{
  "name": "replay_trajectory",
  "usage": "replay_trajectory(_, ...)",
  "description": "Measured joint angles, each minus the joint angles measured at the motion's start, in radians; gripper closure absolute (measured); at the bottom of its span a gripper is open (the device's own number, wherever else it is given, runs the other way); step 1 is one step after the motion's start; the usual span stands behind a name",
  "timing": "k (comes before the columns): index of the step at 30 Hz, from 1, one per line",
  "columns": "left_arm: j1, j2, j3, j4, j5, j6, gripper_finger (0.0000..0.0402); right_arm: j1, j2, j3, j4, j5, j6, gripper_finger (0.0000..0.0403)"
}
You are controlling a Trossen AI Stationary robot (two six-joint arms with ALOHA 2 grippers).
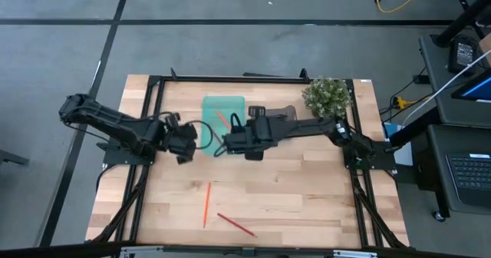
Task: Sort pens & pencils
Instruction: Put the orange pencil into the green bin
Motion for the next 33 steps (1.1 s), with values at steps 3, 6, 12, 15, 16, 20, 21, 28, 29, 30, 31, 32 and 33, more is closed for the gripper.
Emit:
replay_trajectory(3, -0.073, 0.000, 0.000, 0.108, 0.053, 0.018, 0.0317, 0.012, 0.000, 0.000, -0.027, 0.157, -0.038, 0.0325)
replay_trajectory(6, -0.149, 0.018, 0.001, 0.192, 0.106, 0.019, 0.0317, 0.008, 0.000, 0.000, -0.032, 0.218, -0.040, 0.0325)
replay_trajectory(12, -0.297, 0.112, 0.001, 0.325, 0.152, -0.228, 0.0317, 0.003, -0.022, 0.000, -0.032, 0.183, -0.031, 0.0325)
replay_trajectory(15, -0.346, 0.171, 0.001, 0.347, 0.146, -0.442, 0.0317, -0.002, -0.057, 0.000, -0.032, 0.308, -0.062, 0.0325)
replay_trajectory(16, -0.361, 0.188, 0.001, 0.356, 0.147, -0.511, 0.0317, -0.007, -0.073, 0.000, -0.032, 0.367, -0.076, 0.0325)
replay_trajectory(20, -0.394, 0.254, 0.001, 0.439, 0.169, -0.717, 0.0317, -0.047, -0.160, 0.000, -0.032, 0.604, -0.092, 0.0325)
replay_trajectory(21, -0.396, 0.269, 0.001, 0.468, 0.176, -0.755, 0.0317, -0.064, -0.188, 0.000, -0.032, 0.645, -0.091, 0.0325)
replay_trajectory(28, -0.366, 0.379, 0.002, 0.691, 0.312, -0.947, 0.0317, -0.184, -0.376, 0.001, 0.008, 0.564, -0.019, 0.0324)
replay_trajectory(29, -0.360, 0.396, 0.005, 0.703, 0.334, -0.971, 0.0317, -0.195, -0.404, 0.000, 0.010, 0.519, -0.004, 0.0324)
replay_trajectory(30, -0.355, 0.414, 0.010, 0.705, 0.349, -0.993, 0.0317, -0.206, -0.422, 0.000, 0.010, 0.467, 0.013, 0.0324)
replay_trajectory(31, -0.352, 0.431, 0.018, 0.697, 0.359, -1.007, 0.0317, -0.215, -0.441, 0.000, 0.015, 0.421, 0.022, 0.0324)
replay_trajectory(32, -0.349, 0.447, 0.027, 0.696, 0.364, -1.016, 0.0317, -0.221, -0.460, 0.000, 0.015, 0.371, 0.029, 0.0324)
replay_trajectory(33, -0.347, 0.460, 0.039, 0.696, 0.366, -1.030, 0.0317, -0.226, -0.473, 0.000, 0.015, 0.330, 0.039, 0.0324)
